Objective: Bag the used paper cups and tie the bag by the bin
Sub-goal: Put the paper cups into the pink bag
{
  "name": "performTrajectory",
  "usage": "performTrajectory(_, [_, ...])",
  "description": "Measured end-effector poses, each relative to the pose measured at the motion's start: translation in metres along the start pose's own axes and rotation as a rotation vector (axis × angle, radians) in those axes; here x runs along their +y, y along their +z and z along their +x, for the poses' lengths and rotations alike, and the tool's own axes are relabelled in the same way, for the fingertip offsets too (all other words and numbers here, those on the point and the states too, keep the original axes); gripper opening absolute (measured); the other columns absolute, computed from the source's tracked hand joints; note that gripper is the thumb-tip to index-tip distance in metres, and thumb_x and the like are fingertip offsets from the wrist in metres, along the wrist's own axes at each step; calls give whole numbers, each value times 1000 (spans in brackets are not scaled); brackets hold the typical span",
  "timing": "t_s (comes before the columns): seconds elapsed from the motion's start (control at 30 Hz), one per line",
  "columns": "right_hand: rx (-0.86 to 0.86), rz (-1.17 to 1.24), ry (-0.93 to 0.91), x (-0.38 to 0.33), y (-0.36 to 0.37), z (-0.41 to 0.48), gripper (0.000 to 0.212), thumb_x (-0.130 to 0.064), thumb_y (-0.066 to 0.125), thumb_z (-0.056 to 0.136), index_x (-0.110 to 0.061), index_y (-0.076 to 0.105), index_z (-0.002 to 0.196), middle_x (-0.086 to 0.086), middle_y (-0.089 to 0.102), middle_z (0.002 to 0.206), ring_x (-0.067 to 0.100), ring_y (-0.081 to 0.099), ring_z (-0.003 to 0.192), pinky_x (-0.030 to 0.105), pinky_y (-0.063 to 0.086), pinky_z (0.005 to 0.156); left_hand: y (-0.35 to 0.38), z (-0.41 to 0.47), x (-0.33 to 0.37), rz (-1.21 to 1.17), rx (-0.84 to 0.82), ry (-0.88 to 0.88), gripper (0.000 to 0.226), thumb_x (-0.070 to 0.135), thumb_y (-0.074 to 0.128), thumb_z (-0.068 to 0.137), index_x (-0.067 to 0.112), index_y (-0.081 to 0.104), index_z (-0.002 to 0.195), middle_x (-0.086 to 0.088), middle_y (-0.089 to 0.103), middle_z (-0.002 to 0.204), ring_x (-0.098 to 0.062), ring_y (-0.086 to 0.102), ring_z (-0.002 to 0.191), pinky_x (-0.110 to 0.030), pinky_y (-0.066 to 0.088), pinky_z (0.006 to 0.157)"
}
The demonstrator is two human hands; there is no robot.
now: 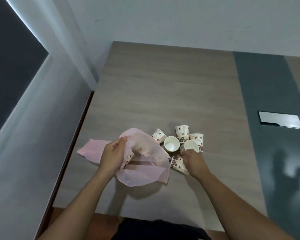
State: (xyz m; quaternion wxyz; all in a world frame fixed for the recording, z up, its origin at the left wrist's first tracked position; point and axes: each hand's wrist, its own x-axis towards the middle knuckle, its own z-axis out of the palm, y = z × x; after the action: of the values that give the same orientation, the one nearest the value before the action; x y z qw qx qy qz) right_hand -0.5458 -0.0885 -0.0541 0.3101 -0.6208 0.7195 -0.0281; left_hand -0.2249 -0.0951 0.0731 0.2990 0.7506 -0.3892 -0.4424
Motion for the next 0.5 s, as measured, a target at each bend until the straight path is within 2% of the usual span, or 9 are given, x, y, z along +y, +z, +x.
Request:
performTrajectory(0.07, [106,16,5,4,-13,4,23,-21,60,106,-7,77,96,19,72,105,41,72,95,40,53,78,8,-3,0,12,26,8,51,40,54,113,-3,71,92,-23,74,85,-16,56,72,-29,47,66])
performTrajectory(0.13, [234,15,8,4,-29,5,26,-21,62,103,-8,73,84,18,70,97,42,71,85,39,49,69,14,-5,0,12,42,17,49,39,54,114,-1,72,92,-25,76,92,-17,57,74,-31,47,68])
performTrajectory(0.2, [360,17,-27,-2,-48,3,19,-19,66,100,-10,72,85,15,71,98,40,71,79,38,49,66,20,-6,2,-18,64,6,48,38,54,115,0,74,92,-19,74,84,-17,58,74,-28,47,67])
performTrajectory(0.3, [466,161,-113,-24,-71,0,11,-18,70,98,-17,67,87,3,70,93,26,68,72,35,49,64,26,-4,4,-54,88,-18,49,38,54,115,-2,75,95,-6,70,80,-17,58,76,-23,47,64])
performTrajectory(0.4, [466,340,-254,-52,-76,-8,15,-11,71,97,-14,65,84,-3,61,77,18,57,65,34,47,64,30,-9,8,-62,95,-37,52,39,53,115,-5,71,95,-9,70,82,-19,60,77,-18,47,62])
performTrajectory(0.5, [339,409,-434,-81,-58,-23,13,-12,69,98,-13,67,85,-5,61,79,13,55,66,29,46,65,32,-20,17,-49,71,-65,54,43,49,116,3,73,90,-23,74,82,-23,64,76,-22,50,65])
